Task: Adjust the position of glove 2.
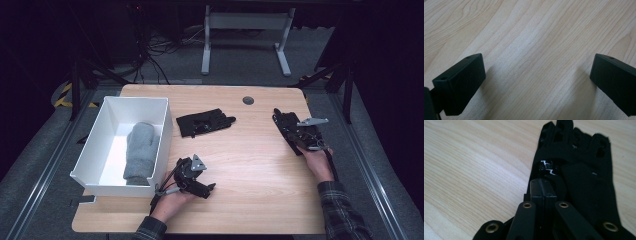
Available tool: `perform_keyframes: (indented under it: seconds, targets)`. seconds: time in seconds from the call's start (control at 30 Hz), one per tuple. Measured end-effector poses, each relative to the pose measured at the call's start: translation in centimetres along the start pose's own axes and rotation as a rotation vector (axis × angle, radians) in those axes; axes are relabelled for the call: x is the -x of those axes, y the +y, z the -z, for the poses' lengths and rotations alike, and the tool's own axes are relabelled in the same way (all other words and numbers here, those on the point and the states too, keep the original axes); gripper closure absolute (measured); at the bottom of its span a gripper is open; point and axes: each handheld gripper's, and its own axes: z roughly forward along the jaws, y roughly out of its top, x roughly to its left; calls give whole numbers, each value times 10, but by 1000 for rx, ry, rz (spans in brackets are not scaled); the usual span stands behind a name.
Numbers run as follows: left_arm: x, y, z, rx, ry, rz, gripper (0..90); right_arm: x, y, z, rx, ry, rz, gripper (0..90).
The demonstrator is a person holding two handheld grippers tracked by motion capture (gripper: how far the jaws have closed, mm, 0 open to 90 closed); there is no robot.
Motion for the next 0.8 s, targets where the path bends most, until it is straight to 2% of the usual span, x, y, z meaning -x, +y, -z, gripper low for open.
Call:
perform_keyframes:
  seconds: [0.1,0.3,0.53,0.8]
  targets:
    - [0,0,0,-1,-1,0,2,-2,-2,1,3,13,-1,900]
    - [0,0,0,-1,0,1,3,-15,-5,8,-17,56,30,900]
    - [1,0,0,-3,0,2,2,-37,-12,18,-25,112,72,900]
    - [1,0,0,-2,0,3,2,-62,-21,30,-28,188,92,900]
